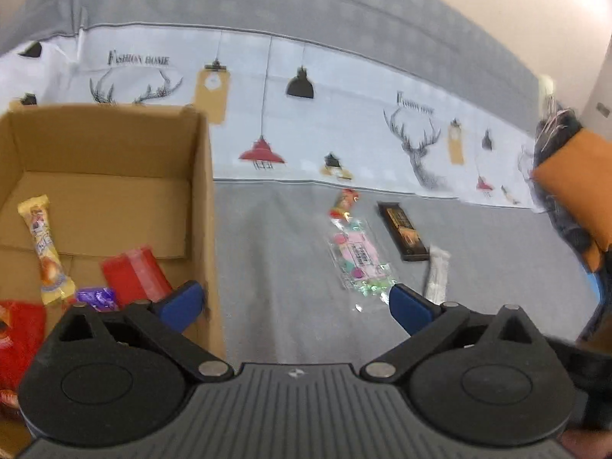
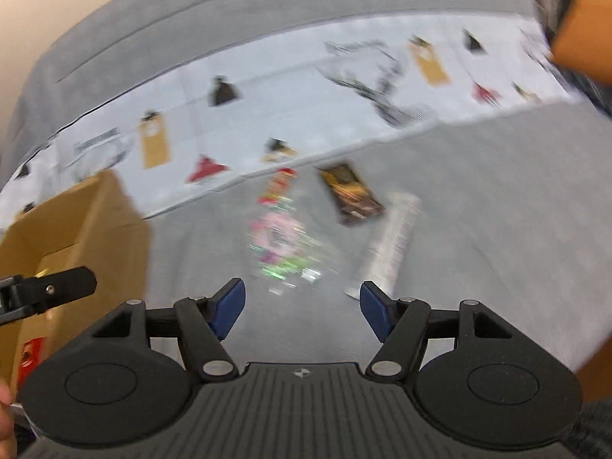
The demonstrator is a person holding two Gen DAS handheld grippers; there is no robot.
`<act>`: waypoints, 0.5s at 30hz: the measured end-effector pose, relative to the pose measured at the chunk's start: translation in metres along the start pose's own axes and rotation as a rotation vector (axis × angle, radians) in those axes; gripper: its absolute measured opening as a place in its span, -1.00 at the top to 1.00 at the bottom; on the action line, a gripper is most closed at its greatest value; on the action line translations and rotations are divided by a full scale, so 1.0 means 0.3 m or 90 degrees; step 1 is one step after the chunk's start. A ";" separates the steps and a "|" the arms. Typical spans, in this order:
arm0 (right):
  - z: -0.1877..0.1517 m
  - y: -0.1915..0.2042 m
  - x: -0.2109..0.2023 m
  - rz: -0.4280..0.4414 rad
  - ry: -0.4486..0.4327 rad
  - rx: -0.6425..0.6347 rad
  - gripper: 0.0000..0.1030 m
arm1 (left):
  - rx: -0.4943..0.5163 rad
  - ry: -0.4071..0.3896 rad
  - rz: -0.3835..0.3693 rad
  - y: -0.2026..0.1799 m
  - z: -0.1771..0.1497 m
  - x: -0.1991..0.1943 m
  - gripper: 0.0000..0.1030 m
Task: Organize snacks
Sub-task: 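Grasp the pink candy bag with the left gripper while the right grasps the silver stick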
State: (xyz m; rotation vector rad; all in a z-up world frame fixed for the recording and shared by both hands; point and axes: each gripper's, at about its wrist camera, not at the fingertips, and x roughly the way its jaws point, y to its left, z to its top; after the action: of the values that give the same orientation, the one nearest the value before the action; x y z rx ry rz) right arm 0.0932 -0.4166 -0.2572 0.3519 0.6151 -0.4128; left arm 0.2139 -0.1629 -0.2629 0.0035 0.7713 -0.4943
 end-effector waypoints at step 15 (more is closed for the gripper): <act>0.099 -0.334 0.246 0.083 0.045 0.041 -0.31 | 0.013 -0.092 0.111 -0.207 0.081 0.076 -0.99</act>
State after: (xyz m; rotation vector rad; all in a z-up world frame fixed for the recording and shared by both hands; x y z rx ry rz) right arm 0.1148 -0.5354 -0.2996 0.4677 0.6455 -0.2966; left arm 0.2174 -0.2321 -0.2498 0.0529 0.6180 -0.3320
